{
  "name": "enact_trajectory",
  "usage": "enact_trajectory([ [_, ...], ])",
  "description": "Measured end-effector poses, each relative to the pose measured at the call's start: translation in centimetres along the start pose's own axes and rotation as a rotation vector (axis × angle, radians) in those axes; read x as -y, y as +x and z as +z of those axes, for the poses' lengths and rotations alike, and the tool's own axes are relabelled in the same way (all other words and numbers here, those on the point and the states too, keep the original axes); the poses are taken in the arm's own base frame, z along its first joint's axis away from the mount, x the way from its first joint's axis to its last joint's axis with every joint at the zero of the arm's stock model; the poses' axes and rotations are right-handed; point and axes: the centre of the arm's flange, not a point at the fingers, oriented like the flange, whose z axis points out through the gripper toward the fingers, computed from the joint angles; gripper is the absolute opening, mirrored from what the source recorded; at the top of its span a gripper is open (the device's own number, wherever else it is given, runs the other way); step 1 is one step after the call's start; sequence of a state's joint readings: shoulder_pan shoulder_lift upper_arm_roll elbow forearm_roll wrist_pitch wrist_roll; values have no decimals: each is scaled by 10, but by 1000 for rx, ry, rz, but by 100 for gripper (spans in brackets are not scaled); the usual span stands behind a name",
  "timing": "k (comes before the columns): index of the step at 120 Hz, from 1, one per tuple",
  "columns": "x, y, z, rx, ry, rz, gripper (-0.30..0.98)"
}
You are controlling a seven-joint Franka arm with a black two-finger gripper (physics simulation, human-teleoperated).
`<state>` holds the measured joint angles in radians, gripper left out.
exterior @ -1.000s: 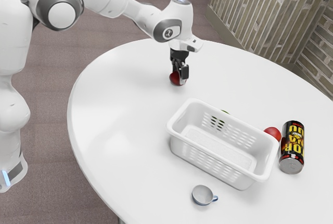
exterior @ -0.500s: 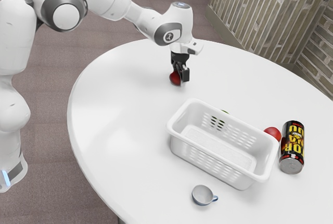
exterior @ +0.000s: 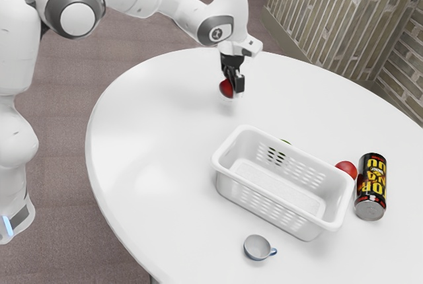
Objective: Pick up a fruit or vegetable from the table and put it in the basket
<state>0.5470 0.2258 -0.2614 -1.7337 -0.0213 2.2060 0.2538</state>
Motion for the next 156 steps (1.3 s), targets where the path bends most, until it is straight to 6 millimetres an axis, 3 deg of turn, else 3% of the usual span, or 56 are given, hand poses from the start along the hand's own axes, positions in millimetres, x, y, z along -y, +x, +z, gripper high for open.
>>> enact_trajectory([
  [10, -25, 1, -38, -6, 14, 44, 43],
  [17, -48, 1, -53, 0, 14, 82, 43],
  [34, -93, 1, -62, 31, -2, 156, 42],
  [56, -106, 1, -72, 41, -5, 177, 42],
  [73, -141, 11, -91, 10, -21, 234, 43],
  [156, -303, -3, -81, 34, -122, 489, 42],
])
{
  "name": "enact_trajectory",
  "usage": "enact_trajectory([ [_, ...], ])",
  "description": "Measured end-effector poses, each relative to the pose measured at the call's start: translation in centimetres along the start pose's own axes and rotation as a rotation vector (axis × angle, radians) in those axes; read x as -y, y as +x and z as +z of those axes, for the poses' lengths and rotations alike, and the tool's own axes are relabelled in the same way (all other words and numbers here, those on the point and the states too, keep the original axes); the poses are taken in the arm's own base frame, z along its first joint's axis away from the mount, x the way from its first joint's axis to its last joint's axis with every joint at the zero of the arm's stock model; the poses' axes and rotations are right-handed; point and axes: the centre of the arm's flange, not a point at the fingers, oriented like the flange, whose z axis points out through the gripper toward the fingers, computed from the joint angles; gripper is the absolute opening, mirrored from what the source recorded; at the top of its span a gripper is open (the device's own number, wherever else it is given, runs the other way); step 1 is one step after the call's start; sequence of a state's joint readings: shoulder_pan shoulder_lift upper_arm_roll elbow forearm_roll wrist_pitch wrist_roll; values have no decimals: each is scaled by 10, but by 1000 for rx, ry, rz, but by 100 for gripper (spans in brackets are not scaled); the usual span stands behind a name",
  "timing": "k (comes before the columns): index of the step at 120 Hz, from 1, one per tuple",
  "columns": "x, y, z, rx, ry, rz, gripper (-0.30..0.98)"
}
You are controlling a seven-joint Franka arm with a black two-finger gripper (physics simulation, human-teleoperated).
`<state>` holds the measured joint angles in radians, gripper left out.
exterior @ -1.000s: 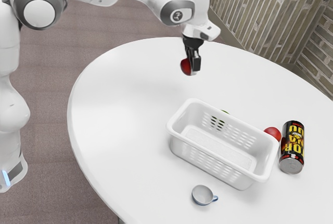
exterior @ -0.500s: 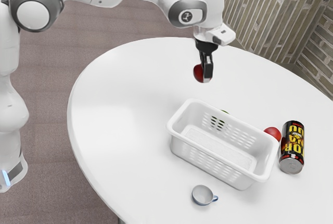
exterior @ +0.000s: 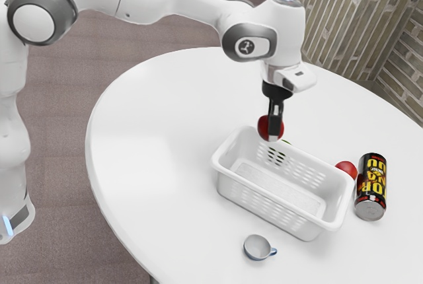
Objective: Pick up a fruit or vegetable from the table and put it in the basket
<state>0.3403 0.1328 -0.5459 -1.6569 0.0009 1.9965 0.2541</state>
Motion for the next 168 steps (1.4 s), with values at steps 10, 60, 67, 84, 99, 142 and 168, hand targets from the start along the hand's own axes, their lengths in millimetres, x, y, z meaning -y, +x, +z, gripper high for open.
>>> enact_trajectory([
  [10, -12, 3, 2, 2, -7, 20, 42],
  [60, -67, 19, 32, 32, -66, 109, 42],
  [67, -72, 21, 37, 35, -74, 115, 42],
  [84, -68, 23, 54, 45, -89, 106, 42],
  [99, -66, 25, 59, 35, -89, 101, 42],
  [142, -55, 30, 73, -8, -81, 80, 47],
  [168, -72, 11, -77, -58, 81, 106, 62],
])
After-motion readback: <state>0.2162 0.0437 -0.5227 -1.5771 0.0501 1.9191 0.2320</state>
